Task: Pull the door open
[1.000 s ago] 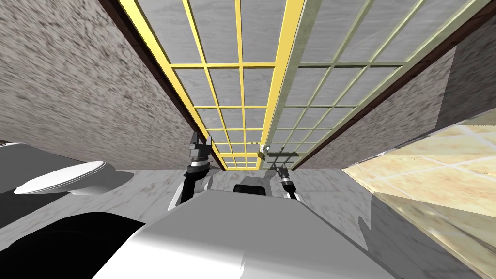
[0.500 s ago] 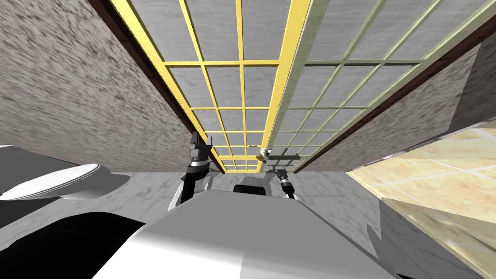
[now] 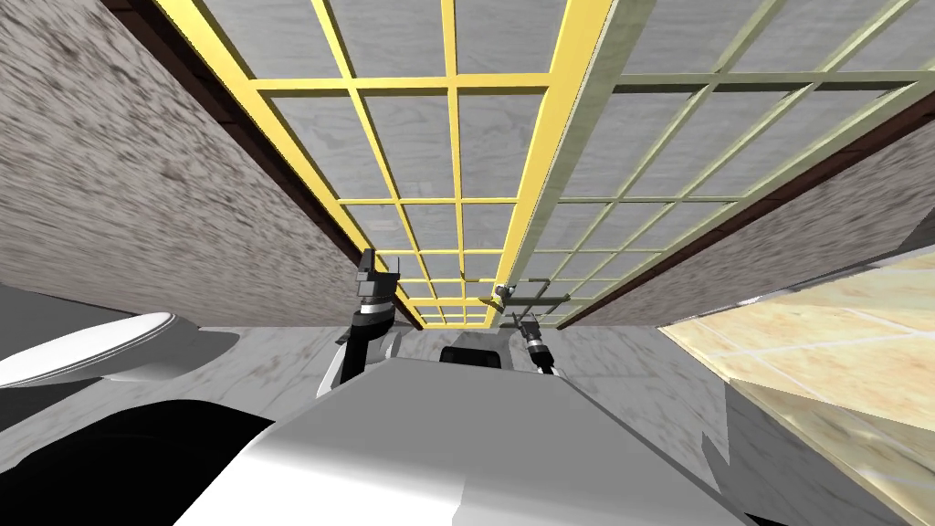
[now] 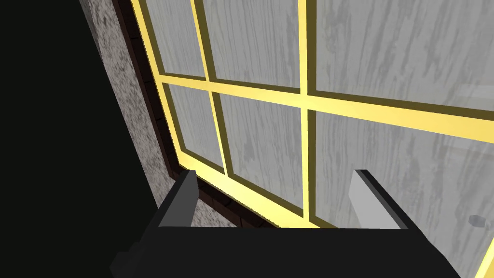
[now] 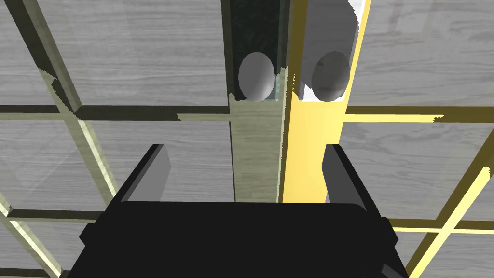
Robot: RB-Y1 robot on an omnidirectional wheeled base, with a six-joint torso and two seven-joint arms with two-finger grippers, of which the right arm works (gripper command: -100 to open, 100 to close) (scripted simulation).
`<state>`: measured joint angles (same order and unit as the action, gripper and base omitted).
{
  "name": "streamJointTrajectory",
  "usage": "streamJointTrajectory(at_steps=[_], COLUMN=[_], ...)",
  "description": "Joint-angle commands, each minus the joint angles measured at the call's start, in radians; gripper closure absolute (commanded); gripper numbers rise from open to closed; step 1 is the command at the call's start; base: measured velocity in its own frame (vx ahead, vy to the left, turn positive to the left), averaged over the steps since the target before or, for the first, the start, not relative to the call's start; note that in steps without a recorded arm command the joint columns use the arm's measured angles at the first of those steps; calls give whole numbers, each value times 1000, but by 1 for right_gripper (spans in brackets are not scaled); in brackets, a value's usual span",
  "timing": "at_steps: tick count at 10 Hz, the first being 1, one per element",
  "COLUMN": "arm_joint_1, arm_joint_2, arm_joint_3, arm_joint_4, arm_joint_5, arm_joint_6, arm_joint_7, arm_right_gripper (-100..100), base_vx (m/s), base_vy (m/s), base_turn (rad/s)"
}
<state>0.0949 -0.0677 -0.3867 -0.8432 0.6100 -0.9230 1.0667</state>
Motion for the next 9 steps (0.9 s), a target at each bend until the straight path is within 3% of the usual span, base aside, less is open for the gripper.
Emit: streamJointTrajectory(at_steps=[1,5,9], arm_joint_1=[12,49,93], arm_joint_2=[-11,-29,-49], arm_joint_3=[-13,-56,-124], arm_joint_4=[10,32,63], arm_joint_5=[-5,-21,-49], arm_joint_6=[3,18,44], arm_joint_7=[4,24,59], arm_right_gripper=[-100,-100,-100], base_vx=[-151,-178,-192], base_vy=[-12,-31,-36], base_turn=[-24,-4,22])
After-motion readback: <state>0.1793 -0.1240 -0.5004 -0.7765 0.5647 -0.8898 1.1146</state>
